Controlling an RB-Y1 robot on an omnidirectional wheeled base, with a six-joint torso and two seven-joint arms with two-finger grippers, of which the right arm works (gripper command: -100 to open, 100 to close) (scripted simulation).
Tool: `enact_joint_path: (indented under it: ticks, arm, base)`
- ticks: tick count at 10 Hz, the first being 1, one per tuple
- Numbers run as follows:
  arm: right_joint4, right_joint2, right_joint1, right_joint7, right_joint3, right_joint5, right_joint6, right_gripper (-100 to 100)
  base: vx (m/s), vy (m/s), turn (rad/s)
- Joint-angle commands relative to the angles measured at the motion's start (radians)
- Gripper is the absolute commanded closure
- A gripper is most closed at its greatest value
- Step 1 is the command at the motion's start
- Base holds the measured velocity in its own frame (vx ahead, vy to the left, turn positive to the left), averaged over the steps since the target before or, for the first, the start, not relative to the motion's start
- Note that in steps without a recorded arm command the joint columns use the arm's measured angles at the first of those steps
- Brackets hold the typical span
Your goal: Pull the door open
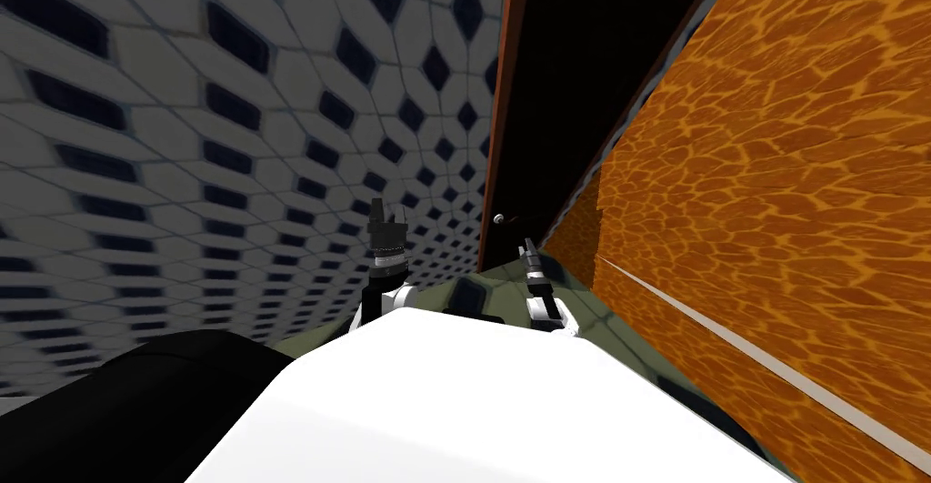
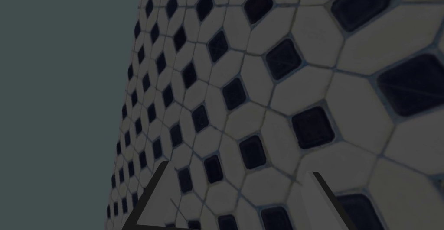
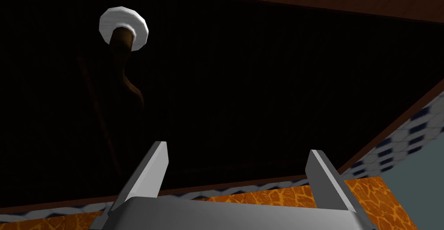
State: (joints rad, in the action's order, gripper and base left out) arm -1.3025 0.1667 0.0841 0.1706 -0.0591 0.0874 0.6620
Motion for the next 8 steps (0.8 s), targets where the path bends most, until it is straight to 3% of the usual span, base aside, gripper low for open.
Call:
enact_joint_path:
  ticks: [1, 2, 4, 5, 7, 8]
  arm:
    - [0.05, 0.013, -0.028, 0.01, 0.0, 0.0, 0.003, -100]
    - [0.064, 0.013, -0.028, 0.01, 0.0, 0.0, 0.003, -100]
    - [0.143, 0.03, -0.069, 0.022, 0.001, 0.0, 0.013, -100]
    - [0.151, 0.03, -0.069, 0.022, 0.001, 0.0, 0.013, -100]
    - [0.22, 0.046, -0.108, 0.033, 0.002, -0.001, 0.023, -100]
    - [0.232, 0.046, -0.108, 0.033, 0.002, -0.001, 0.023, -100]
  base:
    - [0.062, -0.13, 0.221]
    - [0.03, -0.09, 0.064]
    - [0.026, -0.069, 0.167]
    - [0.031, -0.068, 0.075]
    - [0.028, -0.082, 0.162]
    - [0.028, -0.078, 0.084]
